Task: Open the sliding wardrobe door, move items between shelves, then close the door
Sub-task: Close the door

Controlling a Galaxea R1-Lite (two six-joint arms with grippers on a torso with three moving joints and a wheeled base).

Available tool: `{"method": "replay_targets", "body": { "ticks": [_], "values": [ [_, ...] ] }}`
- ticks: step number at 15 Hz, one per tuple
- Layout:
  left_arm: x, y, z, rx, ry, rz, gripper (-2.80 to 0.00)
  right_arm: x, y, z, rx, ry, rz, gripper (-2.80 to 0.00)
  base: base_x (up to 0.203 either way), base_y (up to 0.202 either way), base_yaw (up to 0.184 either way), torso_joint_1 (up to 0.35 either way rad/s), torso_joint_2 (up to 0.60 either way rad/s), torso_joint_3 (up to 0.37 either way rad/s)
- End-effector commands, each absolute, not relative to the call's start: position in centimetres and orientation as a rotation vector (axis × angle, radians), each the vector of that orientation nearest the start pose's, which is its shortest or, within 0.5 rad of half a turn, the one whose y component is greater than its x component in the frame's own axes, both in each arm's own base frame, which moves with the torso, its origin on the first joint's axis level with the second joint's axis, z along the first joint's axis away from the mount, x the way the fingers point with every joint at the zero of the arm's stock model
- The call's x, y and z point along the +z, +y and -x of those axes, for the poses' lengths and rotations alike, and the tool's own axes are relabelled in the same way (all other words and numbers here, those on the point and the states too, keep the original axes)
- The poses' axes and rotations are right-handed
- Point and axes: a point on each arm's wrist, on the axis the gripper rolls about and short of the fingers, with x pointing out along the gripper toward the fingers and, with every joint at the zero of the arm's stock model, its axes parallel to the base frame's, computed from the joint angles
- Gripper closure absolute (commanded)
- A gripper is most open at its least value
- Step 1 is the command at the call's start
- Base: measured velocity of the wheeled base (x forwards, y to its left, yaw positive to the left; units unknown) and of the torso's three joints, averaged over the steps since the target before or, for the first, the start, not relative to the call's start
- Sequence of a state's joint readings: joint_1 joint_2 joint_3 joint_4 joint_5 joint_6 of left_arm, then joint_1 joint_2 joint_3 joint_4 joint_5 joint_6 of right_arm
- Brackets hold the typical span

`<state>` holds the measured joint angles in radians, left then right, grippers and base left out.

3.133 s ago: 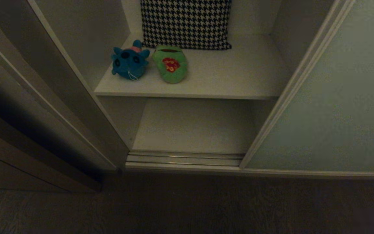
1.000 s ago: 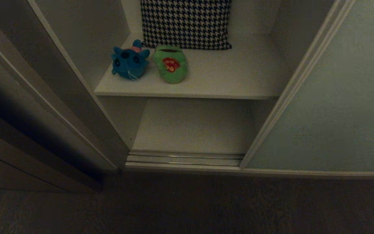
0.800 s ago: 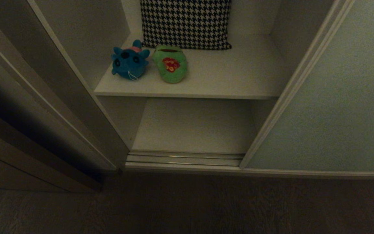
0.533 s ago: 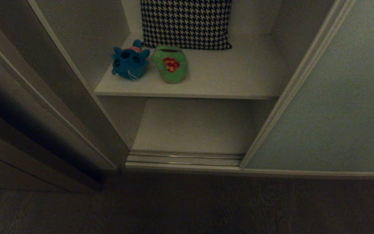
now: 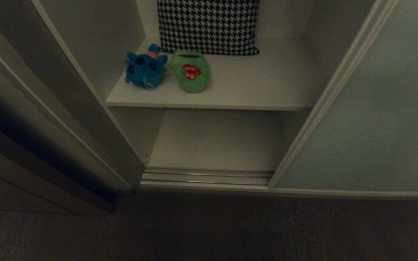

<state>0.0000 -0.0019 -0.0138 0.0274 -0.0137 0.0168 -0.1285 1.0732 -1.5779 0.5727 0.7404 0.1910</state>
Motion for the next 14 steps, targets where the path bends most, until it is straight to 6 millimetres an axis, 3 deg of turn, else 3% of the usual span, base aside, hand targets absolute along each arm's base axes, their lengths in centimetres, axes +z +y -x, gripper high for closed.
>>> {"method": "replay_targets", "body": {
  "ticks": [1,6,14],
  "values": [
    [7.6,0.0,2.4,-0.014,0.014,-0.017,0.0,40.4,0.1,-9.7,0.589,0.163,-0.235,0.0,0.0,0.0,0.0,0.0,0.0,0.0],
    [7.6,0.0,2.4,-0.014,0.014,-0.017,0.0,39.9,-0.1,-13.5,0.587,0.198,-0.241,0.0,0.0,0.0,0.0,0.0,0.0,0.0],
    [7.6,0.0,2.4,-0.013,0.014,-0.017,0.0,39.5,1.7,-18.9,0.553,0.164,-0.197,0.0,0.0,0.0,0.0,0.0,0.0,0.0]
  ]
}}
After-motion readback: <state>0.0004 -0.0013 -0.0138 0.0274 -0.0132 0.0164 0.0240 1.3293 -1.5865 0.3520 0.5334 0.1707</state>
